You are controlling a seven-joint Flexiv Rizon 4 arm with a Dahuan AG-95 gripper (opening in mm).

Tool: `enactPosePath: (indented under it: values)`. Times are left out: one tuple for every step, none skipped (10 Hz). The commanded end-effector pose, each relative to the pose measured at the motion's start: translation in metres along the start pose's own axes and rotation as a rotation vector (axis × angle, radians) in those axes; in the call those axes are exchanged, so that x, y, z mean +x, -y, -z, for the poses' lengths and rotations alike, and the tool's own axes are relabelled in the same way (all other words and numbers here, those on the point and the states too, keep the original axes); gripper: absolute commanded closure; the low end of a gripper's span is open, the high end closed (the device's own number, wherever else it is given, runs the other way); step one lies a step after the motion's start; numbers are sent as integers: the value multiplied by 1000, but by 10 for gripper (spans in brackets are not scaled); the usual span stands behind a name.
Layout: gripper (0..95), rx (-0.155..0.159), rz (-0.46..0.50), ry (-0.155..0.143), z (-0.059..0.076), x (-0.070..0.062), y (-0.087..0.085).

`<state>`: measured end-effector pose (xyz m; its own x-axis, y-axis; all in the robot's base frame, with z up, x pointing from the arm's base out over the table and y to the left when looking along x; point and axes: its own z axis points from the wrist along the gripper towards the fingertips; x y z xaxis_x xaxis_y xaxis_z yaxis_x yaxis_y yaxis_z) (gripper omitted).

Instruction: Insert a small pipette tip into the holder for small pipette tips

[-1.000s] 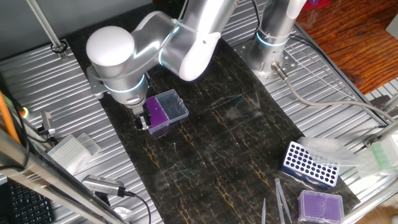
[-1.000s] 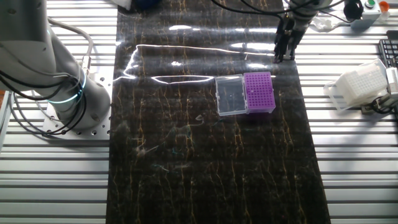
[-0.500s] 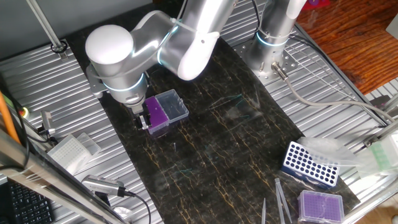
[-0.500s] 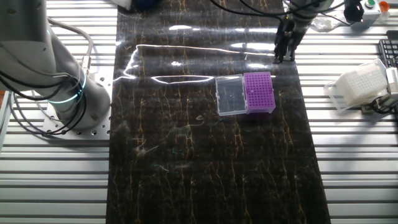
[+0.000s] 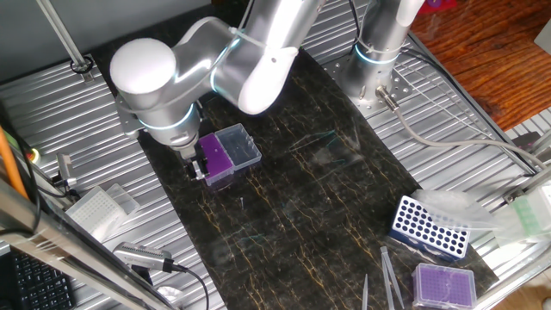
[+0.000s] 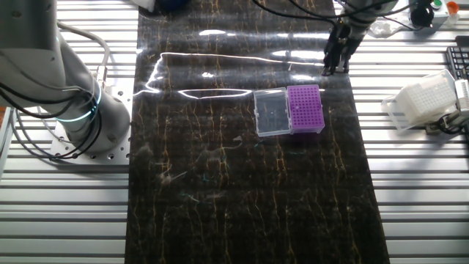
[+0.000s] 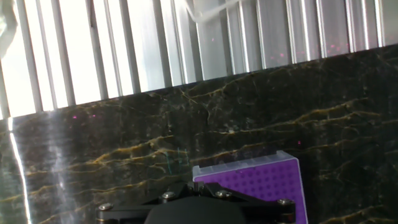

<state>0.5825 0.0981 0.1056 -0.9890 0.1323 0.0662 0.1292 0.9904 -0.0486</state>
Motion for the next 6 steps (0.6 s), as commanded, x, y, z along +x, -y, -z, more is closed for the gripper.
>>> enactPosePath:
  values:
    - [950, -13, 78, -3, 0, 1, 0]
    - [950, -50, 96, 19, 0, 1, 0]
    - [950, -57, 109, 24, 0, 1, 0]
    - [950, -59, 128, 13, 0, 1, 0]
    - [950, -56, 147, -8, 0, 1, 0]
    - [950, -54, 179, -24, 0, 1, 0]
